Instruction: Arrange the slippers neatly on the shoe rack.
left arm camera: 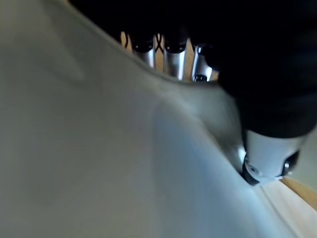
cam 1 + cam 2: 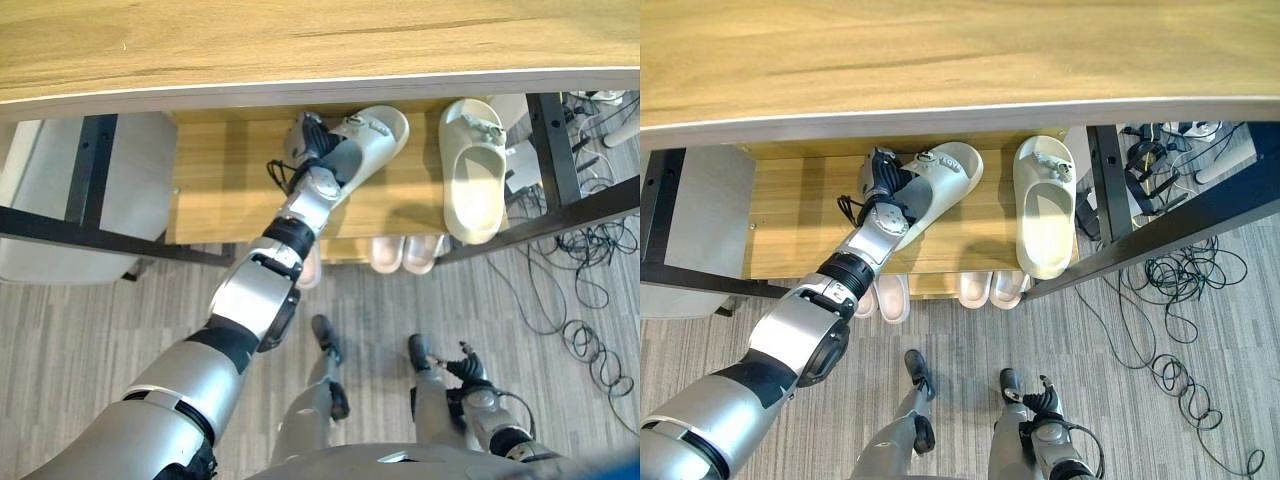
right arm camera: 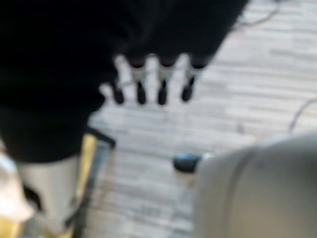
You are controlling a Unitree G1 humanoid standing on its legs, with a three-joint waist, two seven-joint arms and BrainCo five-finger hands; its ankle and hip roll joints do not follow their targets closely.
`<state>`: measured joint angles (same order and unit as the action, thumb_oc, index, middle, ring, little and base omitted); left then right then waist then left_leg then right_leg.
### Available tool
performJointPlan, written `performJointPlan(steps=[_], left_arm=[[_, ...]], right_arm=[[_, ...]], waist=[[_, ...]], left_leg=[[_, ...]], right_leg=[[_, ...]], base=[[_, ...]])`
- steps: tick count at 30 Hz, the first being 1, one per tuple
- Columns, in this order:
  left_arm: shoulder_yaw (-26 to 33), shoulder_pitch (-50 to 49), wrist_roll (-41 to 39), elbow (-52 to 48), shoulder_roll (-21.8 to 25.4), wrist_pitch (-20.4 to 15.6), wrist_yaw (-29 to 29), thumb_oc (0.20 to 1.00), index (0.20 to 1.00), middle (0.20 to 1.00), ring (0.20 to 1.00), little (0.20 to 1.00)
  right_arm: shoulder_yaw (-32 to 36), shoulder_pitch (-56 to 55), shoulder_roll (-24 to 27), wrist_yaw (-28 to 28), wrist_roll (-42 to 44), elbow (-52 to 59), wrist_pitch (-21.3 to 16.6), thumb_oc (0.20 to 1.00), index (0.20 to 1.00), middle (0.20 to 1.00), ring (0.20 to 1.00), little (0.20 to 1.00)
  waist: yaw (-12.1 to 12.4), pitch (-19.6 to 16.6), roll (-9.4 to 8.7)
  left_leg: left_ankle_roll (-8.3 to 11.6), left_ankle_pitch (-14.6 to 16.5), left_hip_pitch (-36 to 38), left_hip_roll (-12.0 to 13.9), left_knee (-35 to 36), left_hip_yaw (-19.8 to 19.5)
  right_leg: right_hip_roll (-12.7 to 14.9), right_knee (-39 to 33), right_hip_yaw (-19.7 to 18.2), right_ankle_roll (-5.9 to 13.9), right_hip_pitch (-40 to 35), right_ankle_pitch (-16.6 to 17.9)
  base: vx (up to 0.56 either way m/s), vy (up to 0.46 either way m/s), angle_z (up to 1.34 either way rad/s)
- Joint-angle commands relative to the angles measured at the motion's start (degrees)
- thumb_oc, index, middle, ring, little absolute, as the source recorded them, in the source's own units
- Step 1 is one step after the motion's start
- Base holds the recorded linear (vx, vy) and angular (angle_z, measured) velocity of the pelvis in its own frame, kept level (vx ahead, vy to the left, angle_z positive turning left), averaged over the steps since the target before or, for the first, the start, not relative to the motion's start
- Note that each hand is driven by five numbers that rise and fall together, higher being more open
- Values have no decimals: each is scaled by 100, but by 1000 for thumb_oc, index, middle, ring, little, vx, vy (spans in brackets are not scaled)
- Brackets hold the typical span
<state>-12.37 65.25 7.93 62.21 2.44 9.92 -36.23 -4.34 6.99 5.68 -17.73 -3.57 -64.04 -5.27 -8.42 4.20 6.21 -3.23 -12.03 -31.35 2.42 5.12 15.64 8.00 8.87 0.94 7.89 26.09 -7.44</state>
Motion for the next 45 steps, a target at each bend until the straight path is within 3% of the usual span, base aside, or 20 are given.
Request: performJointPlan(steps=[1,16,24,26,30,37,45], left_arm=[[910,437,-686,1101,-532,324,-52,200,200,200,200,200],[1281,20,-1232,1801,-1205,219,-561,200,200,200,200,200],[1927,321,-2242,2750,-1072,115,-982,200,200,200,200,200],[2305,526,-2852,2899,-927,42,-1073,200,200,200,200,200],[2493,950,-3392,3060,-638,-29,-1347,200,200,200,200,200],[2278,1288,-3566,2997,-552,-124,-1375,200,200,200,200,200],[1990,973,-3167,2877,-991,-133,-1232,200,200,200,200,200]], right_arm=[[103,-77,-9,-15,173,135,81,1000,1000,1000,1000,1000],[185,665,22,-122,482,-410,256,1000,1000,1000,1000,1000],[186,1326,124,-143,567,-991,319,1000,1000,1000,1000,1000],[162,1486,120,-172,578,-1162,342,1000,1000,1000,1000,1000],[122,1643,116,-238,598,-1422,343,1000,1000,1000,1000,1000],[82,1805,142,-315,623,-1563,341,1000,1000,1000,1000,1000],[81,1896,165,-351,687,-1552,319,1000,1000,1000,1000,1000]], waist=[[20,347,90],[-22,538,286],[-150,535,302],[-186,526,311],[-236,550,353],[-257,625,444],[-266,687,458]], left_leg=[[232,461,785,-15,-12,-224],[339,458,1486,87,-12,-191],[378,487,1469,129,-12,-4],[387,500,1460,142,-12,65],[400,521,1490,177,-12,145],[414,530,1524,202,-12,213],[413,517,1560,200,-12,207]], right_leg=[[-161,-1150,-396,-195,-280,1039],[-226,-1115,-395,-315,-903,928],[-267,-1137,-577,-321,-741,1042],[-275,-1132,-654,-316,-670,1065],[-300,-1093,-724,-327,-624,1054],[-318,-1046,-783,-319,-606,1045],[-356,-968,-808,-338,-571,1027]], base=[[39,-14,5],[12,-38,-2],[-17,-25,-8],[1,0,-11],[9,-6,-14],[8,0,-1],[6,2,-7]])
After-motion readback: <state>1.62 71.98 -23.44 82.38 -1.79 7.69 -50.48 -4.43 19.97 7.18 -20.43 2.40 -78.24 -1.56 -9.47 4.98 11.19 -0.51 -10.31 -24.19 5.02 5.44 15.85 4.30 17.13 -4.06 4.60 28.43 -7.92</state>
